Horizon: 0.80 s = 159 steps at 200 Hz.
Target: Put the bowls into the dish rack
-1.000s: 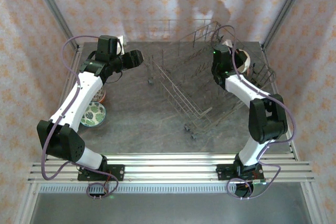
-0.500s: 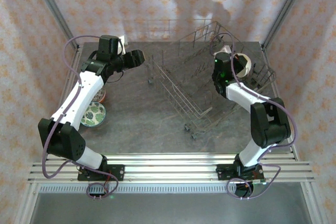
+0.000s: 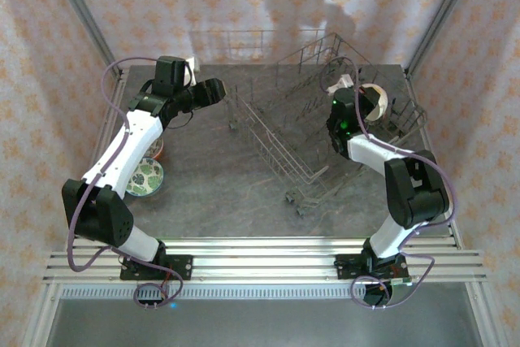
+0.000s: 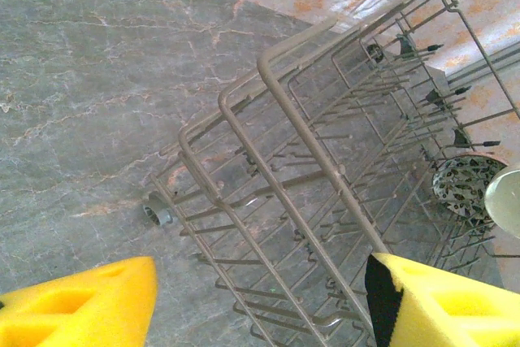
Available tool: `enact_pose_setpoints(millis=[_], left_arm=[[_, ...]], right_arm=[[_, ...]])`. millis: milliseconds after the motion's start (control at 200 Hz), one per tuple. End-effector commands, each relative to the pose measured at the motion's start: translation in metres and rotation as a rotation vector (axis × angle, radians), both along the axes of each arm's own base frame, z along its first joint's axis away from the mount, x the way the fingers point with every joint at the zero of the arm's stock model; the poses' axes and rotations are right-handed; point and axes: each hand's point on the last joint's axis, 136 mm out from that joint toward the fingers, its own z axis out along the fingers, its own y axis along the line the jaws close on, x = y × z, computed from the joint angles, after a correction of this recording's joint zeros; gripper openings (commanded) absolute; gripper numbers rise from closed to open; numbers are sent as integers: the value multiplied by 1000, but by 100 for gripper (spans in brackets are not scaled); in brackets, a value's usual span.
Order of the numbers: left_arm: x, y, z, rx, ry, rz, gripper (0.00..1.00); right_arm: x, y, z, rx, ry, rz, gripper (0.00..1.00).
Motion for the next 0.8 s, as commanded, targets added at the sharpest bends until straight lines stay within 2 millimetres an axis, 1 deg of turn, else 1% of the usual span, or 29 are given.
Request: enact_pose_setpoints(millis=[0, 210, 350, 506, 596, 791], left_arm=[[2, 3, 8, -25, -38, 10, 70], [0, 2, 6, -40, -45, 11, 70], [0, 1, 7, -44, -51, 5, 69], [-1, 0, 9, -51, -55, 0, 69], [-2, 0, 10, -55, -57, 1, 70], [-4, 0, 11, -58, -59, 1, 70]], right_arm=[[-1, -1, 8, -32, -19, -9, 0], [-5, -2, 11, -60, -20, -30, 0], [-9, 1, 5, -63, -13, -18, 0], [-6, 2, -3, -83, -1, -31, 0], [-6, 1, -3, -87, -19, -42, 0], [-2, 3, 15, -77, -74, -41, 0]])
